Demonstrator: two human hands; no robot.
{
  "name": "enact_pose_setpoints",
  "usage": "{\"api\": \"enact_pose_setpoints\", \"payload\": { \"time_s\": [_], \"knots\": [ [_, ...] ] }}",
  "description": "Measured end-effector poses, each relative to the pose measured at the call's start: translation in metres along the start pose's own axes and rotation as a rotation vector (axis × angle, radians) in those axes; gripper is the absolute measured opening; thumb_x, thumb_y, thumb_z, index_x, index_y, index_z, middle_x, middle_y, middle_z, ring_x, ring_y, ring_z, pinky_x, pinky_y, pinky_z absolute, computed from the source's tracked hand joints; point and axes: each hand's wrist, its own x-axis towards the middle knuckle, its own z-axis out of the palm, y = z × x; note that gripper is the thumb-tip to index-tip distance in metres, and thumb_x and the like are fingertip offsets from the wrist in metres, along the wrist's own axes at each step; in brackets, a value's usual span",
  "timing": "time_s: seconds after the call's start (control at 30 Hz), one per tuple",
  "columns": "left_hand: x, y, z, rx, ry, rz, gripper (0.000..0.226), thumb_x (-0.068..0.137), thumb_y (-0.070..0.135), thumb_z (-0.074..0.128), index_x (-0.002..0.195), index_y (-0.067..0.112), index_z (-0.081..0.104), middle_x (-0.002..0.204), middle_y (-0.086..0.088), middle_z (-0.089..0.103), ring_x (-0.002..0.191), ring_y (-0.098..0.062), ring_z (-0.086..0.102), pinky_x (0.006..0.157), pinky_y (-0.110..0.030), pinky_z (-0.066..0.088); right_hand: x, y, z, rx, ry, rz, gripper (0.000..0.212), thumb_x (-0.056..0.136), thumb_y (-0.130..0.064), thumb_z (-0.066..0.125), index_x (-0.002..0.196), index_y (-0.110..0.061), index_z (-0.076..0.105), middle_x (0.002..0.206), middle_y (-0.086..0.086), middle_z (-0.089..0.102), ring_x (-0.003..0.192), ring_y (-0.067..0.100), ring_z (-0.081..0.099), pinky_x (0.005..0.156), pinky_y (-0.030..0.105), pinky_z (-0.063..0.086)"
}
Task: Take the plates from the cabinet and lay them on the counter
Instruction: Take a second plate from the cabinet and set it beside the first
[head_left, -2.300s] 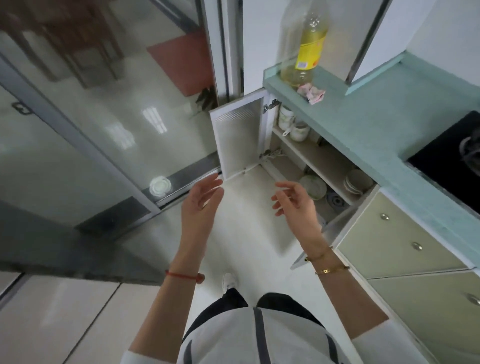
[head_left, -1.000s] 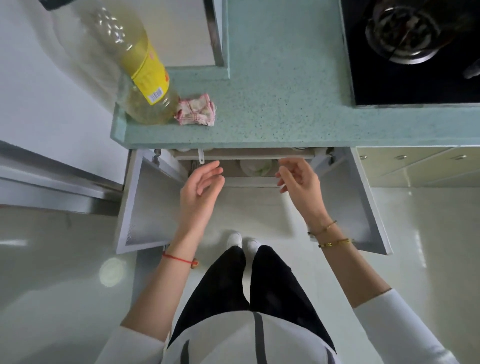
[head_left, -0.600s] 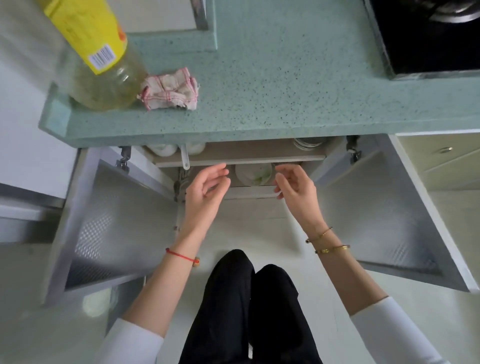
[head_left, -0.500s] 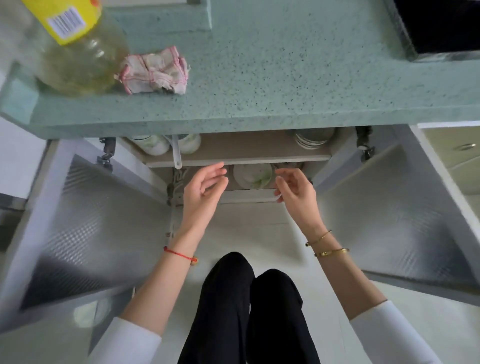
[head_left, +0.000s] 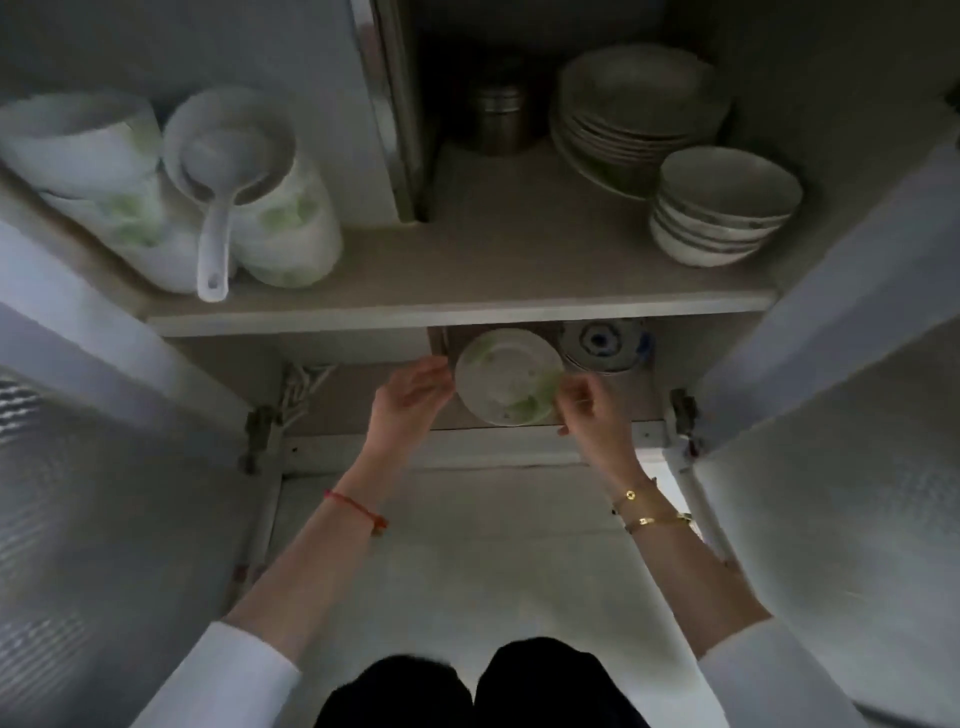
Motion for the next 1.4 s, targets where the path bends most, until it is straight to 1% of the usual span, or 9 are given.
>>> {"api": "enact_pose_setpoints", "payload": {
  "time_s": [0.2, 0.33, 0.5, 0.6, 0.7, 0.83, 0.93, 1.07, 1.4],
  "knots": [
    [0.089, -0.077, 0.038, 0.080, -0.044, -0.078, 0.043, 0.090, -0.001, 0.066, 0.132, 0.000, 0.057, 0.128, -0.020, 0.065, 0.112, -0.026, 0.063, 0.102, -0.040, 0.050, 0.070, 0.068, 0.045, -0.026, 0.072, 0.090, 0.020, 0.095, -0.013, 0.057, 0.112, -0.003, 0.063, 0.111, 0.018, 0.069, 0.101, 0.036, 0.067, 0.091, 0.052, 0.054],
    [0.136, -0.115, 0.053, 0.208, 0.000, -0.083, 0.042, 0.085, 0.002, 0.071, 0.126, 0.002, 0.061, 0.120, -0.014, 0.067, 0.104, -0.021, 0.062, 0.084, -0.026, 0.044, 0.106, 0.101, 0.059, -0.152, 0.109, 0.071, 0.022, 0.093, -0.009, 0.058, 0.111, 0.002, 0.065, 0.112, 0.018, 0.069, 0.104, 0.032, 0.064, 0.086, 0.025, 0.045],
    [0.172, -0.145, 0.057, 0.386, -0.012, -0.079, 0.042, 0.084, 0.012, 0.073, 0.125, 0.008, 0.065, 0.124, -0.011, 0.070, 0.117, -0.028, 0.064, 0.080, -0.018, 0.039, 0.141, 0.134, 0.061, -0.363, 0.079, 0.070, 0.032, 0.093, -0.011, 0.057, 0.121, 0.005, 0.060, 0.118, 0.023, 0.066, 0.113, 0.037, 0.060, 0.101, 0.039, 0.045],
    [0.186, -0.158, 0.060, 0.441, -0.016, -0.065, 0.039, 0.084, 0.015, 0.073, 0.122, 0.011, 0.068, 0.122, -0.010, 0.071, 0.116, -0.027, 0.065, 0.080, -0.020, 0.040, 0.155, 0.151, 0.058, -0.563, 0.054, 0.053, 0.038, 0.094, -0.016, 0.056, 0.126, 0.004, 0.057, 0.125, 0.022, 0.062, 0.120, 0.035, 0.053, 0.104, 0.038, 0.040],
    [0.196, -0.167, 0.065, 0.463, -0.034, -0.052, 0.040, 0.082, 0.017, 0.074, 0.121, 0.011, 0.069, 0.118, -0.014, 0.072, 0.110, -0.031, 0.068, 0.086, -0.029, 0.051, 0.162, 0.162, 0.059, -0.583, 0.049, 0.054, 0.037, 0.091, -0.013, 0.059, 0.124, 0.006, 0.058, 0.123, 0.023, 0.063, 0.119, 0.036, 0.053, 0.099, 0.036, 0.040],
    [0.201, -0.173, 0.067, 0.421, -0.014, -0.051, 0.046, 0.072, 0.018, 0.077, 0.116, 0.009, 0.072, 0.109, -0.017, 0.074, 0.103, -0.034, 0.070, 0.090, -0.048, 0.058, 0.164, 0.170, 0.063, -0.548, 0.069, 0.064, 0.027, 0.086, -0.010, 0.063, 0.110, 0.001, 0.067, 0.109, 0.019, 0.070, 0.106, 0.034, 0.063, 0.077, 0.027, 0.040],
    [0.206, -0.176, 0.067, 0.399, 0.024, -0.089, 0.040, 0.071, 0.003, 0.080, 0.110, 0.009, 0.072, 0.101, -0.015, 0.075, 0.095, -0.031, 0.072, 0.088, -0.045, 0.059, 0.164, 0.171, 0.067, -0.469, 0.147, 0.042, 0.019, 0.081, -0.003, 0.067, 0.098, 0.002, 0.070, 0.097, 0.020, 0.073, 0.095, 0.034, 0.067, 0.067, 0.022, 0.034],
    [0.201, -0.176, 0.071, 0.433, 0.078, -0.088, 0.042, 0.067, -0.001, 0.081, 0.103, 0.017, 0.070, 0.092, -0.004, 0.074, 0.086, -0.017, 0.067, 0.075, -0.021, 0.050, 0.165, 0.174, 0.069, -0.392, 0.201, 0.051, 0.014, 0.077, 0.003, 0.066, 0.091, 0.006, 0.071, 0.088, 0.024, 0.073, 0.087, 0.036, 0.068, 0.058, 0.018, 0.027],
    [0.191, -0.167, 0.082, 0.367, 0.093, -0.107, 0.046, 0.071, -0.010, 0.071, 0.115, 0.004, 0.067, 0.116, -0.014, 0.071, 0.111, -0.030, 0.066, 0.090, -0.032, 0.053, 0.162, 0.176, 0.067, -0.306, 0.227, 0.061, 0.032, 0.078, 0.011, 0.057, 0.109, 0.005, 0.066, 0.099, 0.025, 0.071, 0.099, 0.039, 0.065, 0.066, 0.015, 0.035]
  ]
}}
